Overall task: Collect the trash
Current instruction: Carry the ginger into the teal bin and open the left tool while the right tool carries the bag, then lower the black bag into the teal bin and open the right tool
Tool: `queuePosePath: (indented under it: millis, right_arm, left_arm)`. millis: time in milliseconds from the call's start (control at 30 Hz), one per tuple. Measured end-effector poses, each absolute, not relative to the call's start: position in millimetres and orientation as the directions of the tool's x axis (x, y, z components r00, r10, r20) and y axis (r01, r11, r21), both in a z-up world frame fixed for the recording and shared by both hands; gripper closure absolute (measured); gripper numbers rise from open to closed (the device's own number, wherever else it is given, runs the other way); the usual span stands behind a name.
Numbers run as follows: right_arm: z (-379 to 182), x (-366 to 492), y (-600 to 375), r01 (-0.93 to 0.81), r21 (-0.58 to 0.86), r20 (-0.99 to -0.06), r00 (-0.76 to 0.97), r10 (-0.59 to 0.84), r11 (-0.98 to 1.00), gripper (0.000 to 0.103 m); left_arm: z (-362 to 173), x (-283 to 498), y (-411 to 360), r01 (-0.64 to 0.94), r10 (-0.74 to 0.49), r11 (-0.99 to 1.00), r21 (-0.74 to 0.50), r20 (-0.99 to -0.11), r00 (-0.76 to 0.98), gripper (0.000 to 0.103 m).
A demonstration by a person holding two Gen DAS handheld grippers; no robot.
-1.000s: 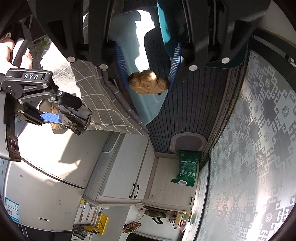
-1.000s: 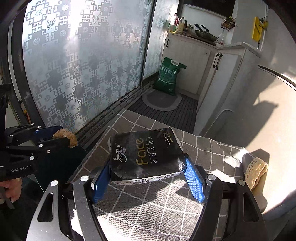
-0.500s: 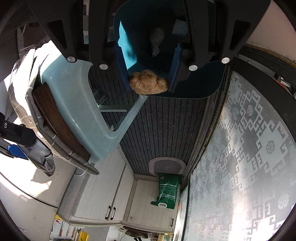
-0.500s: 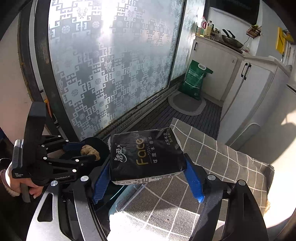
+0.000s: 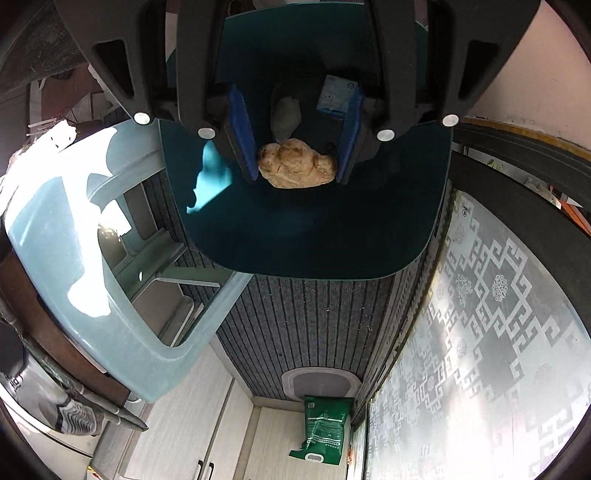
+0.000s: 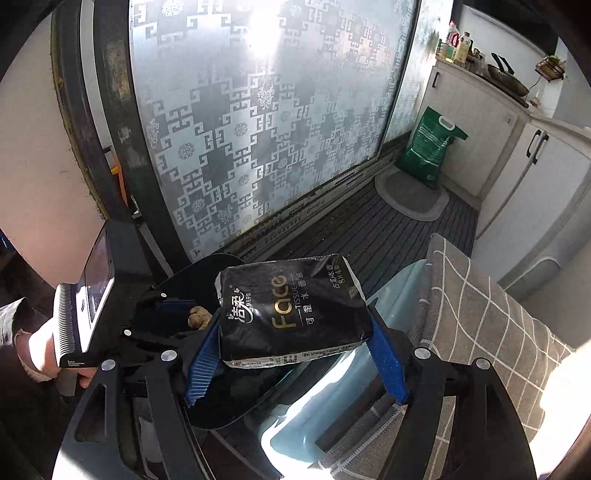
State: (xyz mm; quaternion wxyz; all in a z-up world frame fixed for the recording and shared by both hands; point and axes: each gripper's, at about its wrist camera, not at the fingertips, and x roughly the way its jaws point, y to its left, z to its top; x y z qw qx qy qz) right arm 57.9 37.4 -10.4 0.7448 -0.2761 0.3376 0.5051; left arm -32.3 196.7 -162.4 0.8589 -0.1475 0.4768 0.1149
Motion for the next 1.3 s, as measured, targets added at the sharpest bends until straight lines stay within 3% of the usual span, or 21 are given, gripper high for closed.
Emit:
queuePosePath:
  millis: [267,367,800,1300]
  right_arm:
    - [-32,47,57,-0.953,-0.055,-0.829,0.209,0.519,0.297,0.029]
    - [-41,45,62,-0.958,-0.052,-0.847,0.193,0.496,0.284,0.029]
    - [-85,27,84,-0.978,-0.045,-0.911,0.125,0.393,0.205,0.029]
    - [-115,8,97,-0.990,-0.035,-0.944,0.078,0.321,0.139,0.029]
  left_arm:
    - [-170,-40,205,-0.338,0.055,0.931,-0.138,-0.862,0.504,0.056]
    - [-164,-46,210,-0.352,0.068,0.925,-0.141,-0.851,0.520,0.061]
    - [-106,-70,221,-0.373,0.113,0.907,-0.197,-0.738,0.665,0.073]
    - [-56,-93,222,-0.345,0.116,0.901,-0.261,-0.623,0.774,0.076]
